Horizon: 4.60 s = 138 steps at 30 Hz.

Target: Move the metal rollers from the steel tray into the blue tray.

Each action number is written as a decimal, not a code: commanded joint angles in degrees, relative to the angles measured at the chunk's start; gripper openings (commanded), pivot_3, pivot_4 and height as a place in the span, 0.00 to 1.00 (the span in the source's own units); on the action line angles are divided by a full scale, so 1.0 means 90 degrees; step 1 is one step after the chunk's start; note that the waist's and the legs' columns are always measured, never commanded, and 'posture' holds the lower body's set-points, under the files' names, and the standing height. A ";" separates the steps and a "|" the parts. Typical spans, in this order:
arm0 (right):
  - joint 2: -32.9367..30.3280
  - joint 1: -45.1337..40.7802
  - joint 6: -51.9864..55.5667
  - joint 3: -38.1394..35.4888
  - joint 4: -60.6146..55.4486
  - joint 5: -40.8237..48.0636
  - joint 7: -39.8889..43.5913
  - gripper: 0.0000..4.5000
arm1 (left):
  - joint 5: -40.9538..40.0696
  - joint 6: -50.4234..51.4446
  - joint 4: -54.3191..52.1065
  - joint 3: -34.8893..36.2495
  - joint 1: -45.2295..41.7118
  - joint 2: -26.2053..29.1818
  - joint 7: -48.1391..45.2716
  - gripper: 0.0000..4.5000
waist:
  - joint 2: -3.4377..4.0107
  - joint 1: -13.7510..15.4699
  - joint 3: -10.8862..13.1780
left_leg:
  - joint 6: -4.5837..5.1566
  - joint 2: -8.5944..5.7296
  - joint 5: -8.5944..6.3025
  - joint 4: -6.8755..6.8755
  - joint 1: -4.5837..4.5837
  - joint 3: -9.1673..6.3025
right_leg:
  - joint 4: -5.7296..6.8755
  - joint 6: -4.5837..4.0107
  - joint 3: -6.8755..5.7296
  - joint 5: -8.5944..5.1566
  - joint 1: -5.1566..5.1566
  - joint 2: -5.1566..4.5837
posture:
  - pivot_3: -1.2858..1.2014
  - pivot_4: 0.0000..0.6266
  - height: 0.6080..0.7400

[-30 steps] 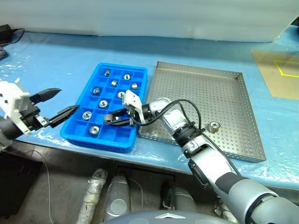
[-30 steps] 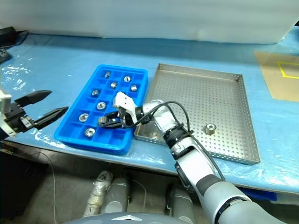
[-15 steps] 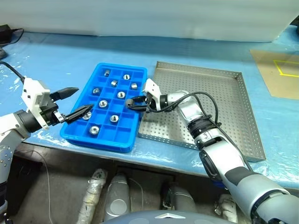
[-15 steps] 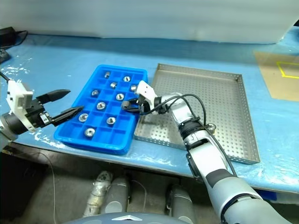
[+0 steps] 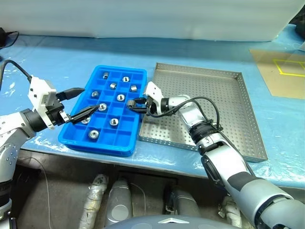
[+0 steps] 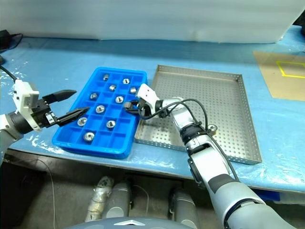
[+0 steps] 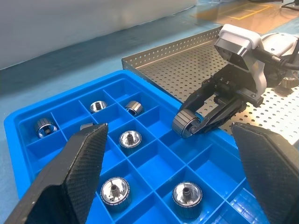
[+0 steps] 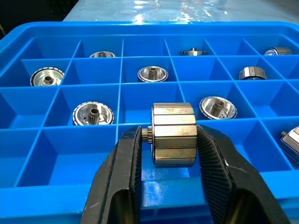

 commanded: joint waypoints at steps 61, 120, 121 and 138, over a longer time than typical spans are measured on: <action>-0.3471 0.3825 0.2738 -0.1256 -0.4652 0.0763 -0.1172 0.86 | 0.1328 -0.1536 0.3099 -0.2989 -0.3153 -0.2758 -0.2041 0.99 | 0.0009 -0.0999 -0.0008 | 0.0080 -0.0039 -0.0046 0.0079 0.0031 0.0021 | -0.0022 0.0035 0.0040 0.0023 0.0074 -0.0010 | 0.39 0.24 1.00; -0.0140 0.0972 0.1369 0.1398 -0.2526 0.0660 0.1664 0.73 | -0.0350 0.0376 -0.1827 0.0303 0.1196 -0.0238 0.0322 0.99 | 0.0012 0.0240 -0.0001 | 0.0030 0.0002 -0.0019 0.0000 0.0004 -0.0004 | -0.0021 0.0023 0.0005 0.0010 0.0011 -0.0028 | 0.66 0.24 1.00; -0.0137 0.0939 0.1401 0.1366 -0.2479 0.0612 0.1545 0.81 | -0.0343 0.0362 -0.1779 0.0241 0.1123 -0.0231 0.0314 0.99 | 0.0012 0.0239 -0.0002 | 0.0030 0.0002 -0.0019 0.0000 0.0005 -0.0004 | -0.0021 0.0023 0.0005 0.0010 0.0010 -0.0028 | 0.66 0.24 1.00; -0.1162 0.1184 0.2547 -0.0646 -0.4123 0.1126 -0.0229 0.89 | 0.0810 -0.0897 0.0905 -0.1693 -0.1360 -0.1017 -0.0195 0.99 | 0.0008 0.0127 -0.0005 | -0.0004 -0.0032 0.0003 0.0010 0.0005 0.0010 | -0.0012 0.0029 0.0011 0.0015 0.0013 -0.0025 | 0.53 0.24 1.00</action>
